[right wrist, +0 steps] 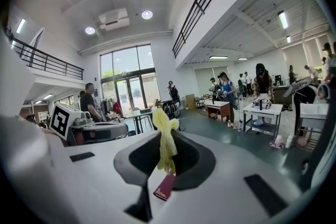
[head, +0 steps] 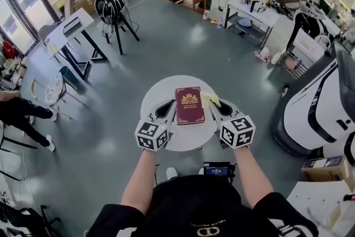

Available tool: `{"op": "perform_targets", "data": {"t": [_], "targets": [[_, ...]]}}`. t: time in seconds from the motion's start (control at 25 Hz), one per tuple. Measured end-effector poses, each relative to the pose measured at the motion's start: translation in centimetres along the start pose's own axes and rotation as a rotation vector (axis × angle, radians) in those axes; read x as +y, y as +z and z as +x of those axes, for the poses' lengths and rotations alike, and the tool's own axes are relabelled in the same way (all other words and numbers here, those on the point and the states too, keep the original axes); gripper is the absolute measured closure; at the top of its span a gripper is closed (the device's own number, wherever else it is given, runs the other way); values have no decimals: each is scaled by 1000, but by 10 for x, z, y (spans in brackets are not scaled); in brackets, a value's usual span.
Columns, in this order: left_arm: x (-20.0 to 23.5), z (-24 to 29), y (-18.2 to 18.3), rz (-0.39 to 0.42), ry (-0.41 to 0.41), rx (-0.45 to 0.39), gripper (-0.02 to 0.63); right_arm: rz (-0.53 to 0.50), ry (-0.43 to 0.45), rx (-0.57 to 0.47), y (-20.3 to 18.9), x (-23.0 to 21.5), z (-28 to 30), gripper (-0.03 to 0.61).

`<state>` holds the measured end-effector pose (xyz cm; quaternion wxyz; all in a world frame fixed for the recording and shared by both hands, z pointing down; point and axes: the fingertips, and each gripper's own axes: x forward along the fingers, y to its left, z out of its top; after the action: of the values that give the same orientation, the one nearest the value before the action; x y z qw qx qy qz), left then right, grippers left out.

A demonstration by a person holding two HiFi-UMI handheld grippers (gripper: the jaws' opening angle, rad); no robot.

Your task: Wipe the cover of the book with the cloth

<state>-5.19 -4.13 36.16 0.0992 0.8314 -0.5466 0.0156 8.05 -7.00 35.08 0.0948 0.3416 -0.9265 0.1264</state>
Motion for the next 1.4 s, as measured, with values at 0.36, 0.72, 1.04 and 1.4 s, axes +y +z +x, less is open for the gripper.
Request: {"op": "perform_targets", "data": {"t": [0.36,0.72,1.04,1.4], "targets": [[5,2,-2,65,-25,15,607,-11,-4,1,2,7,14,491],[15,13,0,27,72,-2,607,-20,33,14,2,-14,15,491],[14,26,-16,-11,115,49,609,-30,86,41,-4,-40,14,491],[39,54,-68,-85,74,196,607,-10,76,108,-27,-53,47,491]]}}
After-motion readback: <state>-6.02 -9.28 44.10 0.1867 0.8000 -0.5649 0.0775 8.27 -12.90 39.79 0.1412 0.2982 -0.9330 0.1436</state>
